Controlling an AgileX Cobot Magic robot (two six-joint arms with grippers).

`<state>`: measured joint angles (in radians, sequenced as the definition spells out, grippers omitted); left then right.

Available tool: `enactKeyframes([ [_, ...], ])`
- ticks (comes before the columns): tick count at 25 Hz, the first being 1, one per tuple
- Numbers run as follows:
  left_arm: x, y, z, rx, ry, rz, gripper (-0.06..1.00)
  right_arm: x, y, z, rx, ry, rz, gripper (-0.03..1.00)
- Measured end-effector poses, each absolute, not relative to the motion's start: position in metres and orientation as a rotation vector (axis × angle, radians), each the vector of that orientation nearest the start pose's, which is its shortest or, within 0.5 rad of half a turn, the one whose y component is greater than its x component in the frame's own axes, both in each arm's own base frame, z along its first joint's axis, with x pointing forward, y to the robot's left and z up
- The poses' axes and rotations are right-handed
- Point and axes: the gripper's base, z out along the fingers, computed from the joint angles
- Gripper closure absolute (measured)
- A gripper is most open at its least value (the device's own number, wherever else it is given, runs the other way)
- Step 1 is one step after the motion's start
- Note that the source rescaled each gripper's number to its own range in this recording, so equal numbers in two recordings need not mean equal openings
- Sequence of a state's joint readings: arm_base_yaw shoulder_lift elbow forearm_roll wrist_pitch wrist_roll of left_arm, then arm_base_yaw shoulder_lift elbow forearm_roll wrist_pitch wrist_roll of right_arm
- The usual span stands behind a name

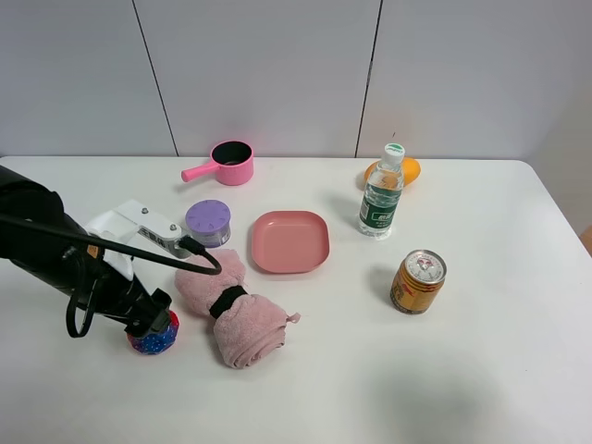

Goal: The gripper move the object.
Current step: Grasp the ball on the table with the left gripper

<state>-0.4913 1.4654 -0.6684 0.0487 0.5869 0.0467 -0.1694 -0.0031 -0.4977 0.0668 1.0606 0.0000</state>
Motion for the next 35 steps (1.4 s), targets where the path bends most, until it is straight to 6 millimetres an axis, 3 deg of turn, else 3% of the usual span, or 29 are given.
enactKeyframes([
  [10,0.217,-0.115,0.153,0.81,2.796,-0.049,-0.06,-0.004,0.006,0.277,0.17,2.035,-0.026,-0.03],
  [30,0.22,-0.118,0.132,0.799,2.862,-0.068,-0.05,-0.004,0.006,0.277,0.17,2.035,-0.026,-0.03],
  [32,0.22,-0.118,0.132,0.799,2.864,-0.068,0.06,-0.004,0.006,0.277,0.17,2.035,-0.026,-0.03],
  [33,0.22,-0.118,0.132,0.799,2.864,-0.068,0.2,-0.004,0.006,0.277,0.17,2.035,-0.026,-0.03],
  [35,0.22,-0.118,0.132,0.799,2.864,-0.068,0.6,-0.004,0.006,0.277,0.17,2.035,-0.026,-0.03],
])
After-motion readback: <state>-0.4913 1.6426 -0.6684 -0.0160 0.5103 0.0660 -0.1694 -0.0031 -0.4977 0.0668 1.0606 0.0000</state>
